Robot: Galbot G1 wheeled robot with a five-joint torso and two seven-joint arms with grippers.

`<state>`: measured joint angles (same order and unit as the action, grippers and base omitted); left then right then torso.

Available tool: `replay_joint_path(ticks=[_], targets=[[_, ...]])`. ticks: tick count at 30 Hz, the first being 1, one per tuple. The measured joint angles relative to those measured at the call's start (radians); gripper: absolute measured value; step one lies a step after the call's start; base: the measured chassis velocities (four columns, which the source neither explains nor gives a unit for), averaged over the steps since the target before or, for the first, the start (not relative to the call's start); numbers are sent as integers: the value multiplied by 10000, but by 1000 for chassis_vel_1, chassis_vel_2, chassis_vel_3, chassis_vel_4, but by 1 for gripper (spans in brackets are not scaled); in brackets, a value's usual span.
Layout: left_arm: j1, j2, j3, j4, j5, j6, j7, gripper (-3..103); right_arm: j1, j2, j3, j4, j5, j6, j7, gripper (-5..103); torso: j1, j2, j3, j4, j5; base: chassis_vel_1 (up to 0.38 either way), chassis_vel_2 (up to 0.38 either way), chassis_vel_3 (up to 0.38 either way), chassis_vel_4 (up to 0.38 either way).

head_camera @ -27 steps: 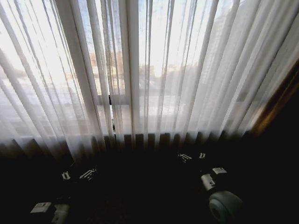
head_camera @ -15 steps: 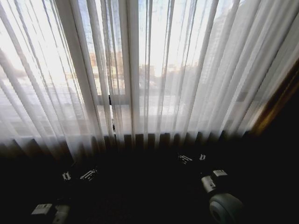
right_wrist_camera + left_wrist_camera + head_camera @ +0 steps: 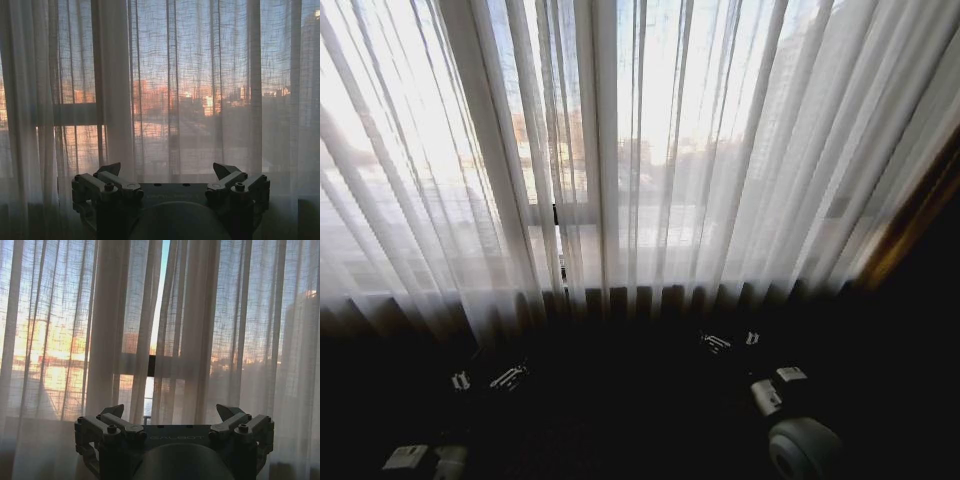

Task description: Open the curtains by pulling them apart, changing their state from closed to fully open.

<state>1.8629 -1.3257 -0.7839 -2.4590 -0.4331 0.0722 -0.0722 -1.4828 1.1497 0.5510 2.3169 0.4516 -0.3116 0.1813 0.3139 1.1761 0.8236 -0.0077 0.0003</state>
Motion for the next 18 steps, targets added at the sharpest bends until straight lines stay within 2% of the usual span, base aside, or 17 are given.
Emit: replay_joint_path(ticks=[9, 18], targets=[[72, -83, 24, -13, 80, -159, 19, 100, -54, 36, -19, -4, -23, 22, -7, 100, -2, 1, -2, 0, 1, -9, 62, 5, -46], [95, -107, 58, -13, 130, -241, 38, 100, -104, 52, -29, 12, -62, 44, -91, 100, 0, 0, 0, 1, -4, -113, 236, 103, -222]])
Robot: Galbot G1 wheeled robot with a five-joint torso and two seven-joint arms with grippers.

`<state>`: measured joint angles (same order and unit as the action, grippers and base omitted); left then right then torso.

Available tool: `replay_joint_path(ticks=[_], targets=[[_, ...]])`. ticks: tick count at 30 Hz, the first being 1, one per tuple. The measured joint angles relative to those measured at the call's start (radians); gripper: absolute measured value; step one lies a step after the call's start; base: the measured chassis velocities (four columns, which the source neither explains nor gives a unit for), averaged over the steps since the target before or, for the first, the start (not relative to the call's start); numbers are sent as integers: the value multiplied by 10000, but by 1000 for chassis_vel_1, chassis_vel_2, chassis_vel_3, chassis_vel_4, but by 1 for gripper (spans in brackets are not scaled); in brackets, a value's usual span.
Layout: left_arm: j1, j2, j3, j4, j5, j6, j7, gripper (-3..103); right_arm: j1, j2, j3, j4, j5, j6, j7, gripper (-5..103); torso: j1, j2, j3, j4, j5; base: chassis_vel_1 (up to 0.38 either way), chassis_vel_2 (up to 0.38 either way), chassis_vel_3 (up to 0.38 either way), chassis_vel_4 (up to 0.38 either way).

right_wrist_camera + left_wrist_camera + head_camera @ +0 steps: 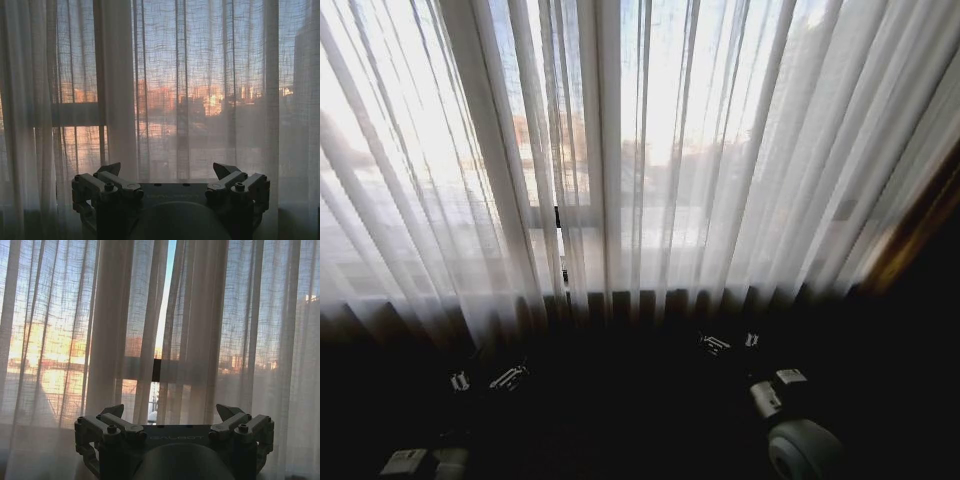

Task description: Open the curtains by pulling them apart, changing their state from closed to fully open.

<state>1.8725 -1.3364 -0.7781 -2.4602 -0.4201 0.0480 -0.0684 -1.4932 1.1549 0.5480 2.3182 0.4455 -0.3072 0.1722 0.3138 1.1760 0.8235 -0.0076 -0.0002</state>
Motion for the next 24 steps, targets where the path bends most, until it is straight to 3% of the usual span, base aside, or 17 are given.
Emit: replay_joint_path(ticks=[14, 24], targets=[[27, -51, 14, 30, 9, -90, 17, 100, -49, -16, -95, 13, -345, 17, -183, 100, 12, -5, 4, 0, 6, -182, 337, 195, -349], [29, -112, 82, 109, 66, -115, 18, 100, -67, 2, -328, -40, -504, 17, -219, 100, -4, 4, -2, 0, 3, 5, 401, -10, -402]])
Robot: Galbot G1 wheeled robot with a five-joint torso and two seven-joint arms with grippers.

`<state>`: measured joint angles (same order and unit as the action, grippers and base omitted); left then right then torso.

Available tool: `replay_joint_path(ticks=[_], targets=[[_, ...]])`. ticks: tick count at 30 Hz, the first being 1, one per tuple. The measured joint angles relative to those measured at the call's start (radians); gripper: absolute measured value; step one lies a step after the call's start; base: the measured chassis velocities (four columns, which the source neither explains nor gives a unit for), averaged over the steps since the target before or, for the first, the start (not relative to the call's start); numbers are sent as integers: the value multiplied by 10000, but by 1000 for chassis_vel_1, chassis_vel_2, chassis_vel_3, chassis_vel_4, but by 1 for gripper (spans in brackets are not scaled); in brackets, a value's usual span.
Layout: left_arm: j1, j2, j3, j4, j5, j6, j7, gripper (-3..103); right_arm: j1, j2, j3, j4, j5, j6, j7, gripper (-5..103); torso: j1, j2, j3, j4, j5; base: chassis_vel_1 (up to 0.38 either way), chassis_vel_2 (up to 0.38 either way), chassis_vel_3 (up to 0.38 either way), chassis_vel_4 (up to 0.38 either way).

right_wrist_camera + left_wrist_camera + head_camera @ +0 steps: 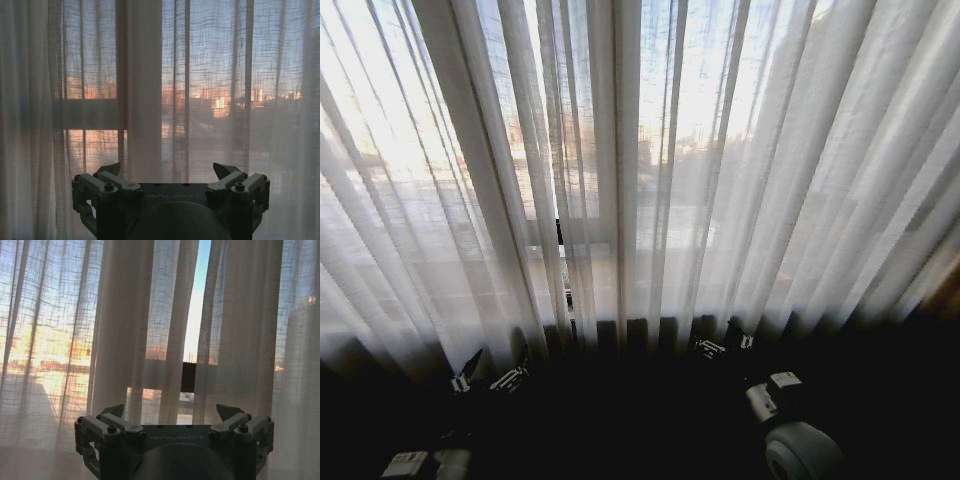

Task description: Open the curtains by pulling them apart, changing their state from closed to fully open.

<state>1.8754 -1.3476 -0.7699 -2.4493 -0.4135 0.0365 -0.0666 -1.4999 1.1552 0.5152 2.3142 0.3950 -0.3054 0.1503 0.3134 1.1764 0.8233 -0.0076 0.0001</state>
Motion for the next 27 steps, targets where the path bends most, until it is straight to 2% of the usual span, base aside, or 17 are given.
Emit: replay_joint_path(ticks=[20, 27], targets=[[175, -308, -2, -6, 226, -205, 61, 100, 164, 78, -355, -199, -359, 9, -49, 100, 5, -4, 2, -2, 0, 30, 442, -33, -438], [257, -342, -120, 70, 263, -230, 7, 100, 730, 106, -979, -703, -318, 29, -34, 100, 14, -7, 5, -1, -3, -32, 210, 36, -216]])
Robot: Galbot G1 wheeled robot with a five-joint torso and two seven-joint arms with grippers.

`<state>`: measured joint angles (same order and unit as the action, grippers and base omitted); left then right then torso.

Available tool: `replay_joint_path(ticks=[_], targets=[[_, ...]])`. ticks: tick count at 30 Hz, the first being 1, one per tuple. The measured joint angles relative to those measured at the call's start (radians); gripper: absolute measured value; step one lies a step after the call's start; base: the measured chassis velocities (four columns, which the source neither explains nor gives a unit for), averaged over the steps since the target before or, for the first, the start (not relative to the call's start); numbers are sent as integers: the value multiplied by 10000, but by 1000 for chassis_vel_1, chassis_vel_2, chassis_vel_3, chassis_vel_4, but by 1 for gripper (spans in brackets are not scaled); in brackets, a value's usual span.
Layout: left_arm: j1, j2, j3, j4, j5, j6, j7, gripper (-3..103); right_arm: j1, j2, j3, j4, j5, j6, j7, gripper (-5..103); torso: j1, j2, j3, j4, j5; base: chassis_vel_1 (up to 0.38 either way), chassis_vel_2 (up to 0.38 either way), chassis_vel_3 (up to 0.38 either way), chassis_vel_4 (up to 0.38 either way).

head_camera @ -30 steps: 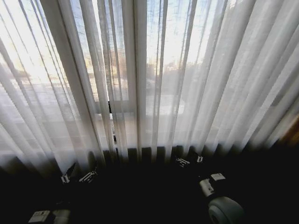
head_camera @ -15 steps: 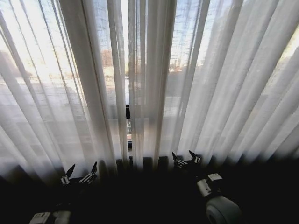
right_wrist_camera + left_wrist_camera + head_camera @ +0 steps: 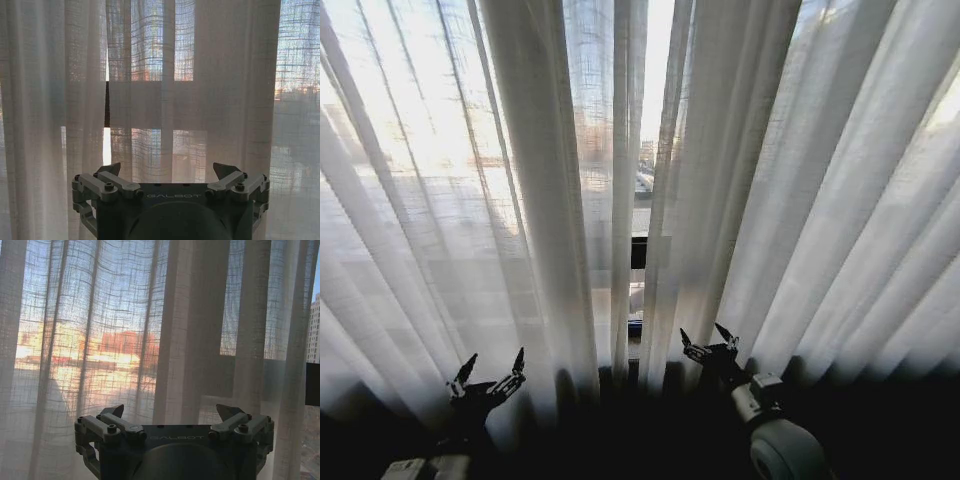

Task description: Open the curtains by pulling them apart, changing their state from closed to fully open.

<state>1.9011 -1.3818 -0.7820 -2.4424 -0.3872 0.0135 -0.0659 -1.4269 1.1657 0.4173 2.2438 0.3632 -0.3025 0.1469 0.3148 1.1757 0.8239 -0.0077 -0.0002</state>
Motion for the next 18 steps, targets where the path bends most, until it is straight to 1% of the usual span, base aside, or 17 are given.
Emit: replay_joint_path(ticks=[5, 8, 10, 11, 13, 17, 18], targets=[[20, -31, 3, 5, 81, -4, 4, 100, 653, -28, -264, -528, 309, -8, 72, 100, -9, 2, -3, 1, 11, -14, -21, 15, -10], [32, -7, -49, -71, 221, 0, -5, 100, 1517, -7, -698, -1237, 836, -74, 172, 100, -17, 6, -5, -2, 7, -16, -65, 0, 71], [64, -16, -110, -155, 337, 20, -29, 100, 2105, 140, -1026, -1711, 1047, -157, 199, 100, -16, 6, -5, 0, 6, 0, 0, 0, 0], [64, -16, -110, -155, 337, 20, -29, 100, 2105, 140, -1026, -1711, 1047, -157, 199, 100, -16, 6, -5, 0, 6, 0, 0, 0, 0], [65, -51, -119, -188, 460, 38, -52, 100, 2563, 304, -1339, -2030, 1172, -291, 197, 100, -12, 4, -3, 2, -2, 0, 0, 0, 0], [90, -84, -95, -266, 618, 47, -63, 100, 3205, 549, -1715, -2593, 1184, -329, 195, 100, -6, 2, -1, 3, 1, 0, 0, 0, 0], [114, -112, -85, -344, 661, 57, -68, 100, 3575, 694, -1824, -2936, 1163, -329, 192, 100, -6, 2, -1, 2, 1, 0, 0, 0, 0]])
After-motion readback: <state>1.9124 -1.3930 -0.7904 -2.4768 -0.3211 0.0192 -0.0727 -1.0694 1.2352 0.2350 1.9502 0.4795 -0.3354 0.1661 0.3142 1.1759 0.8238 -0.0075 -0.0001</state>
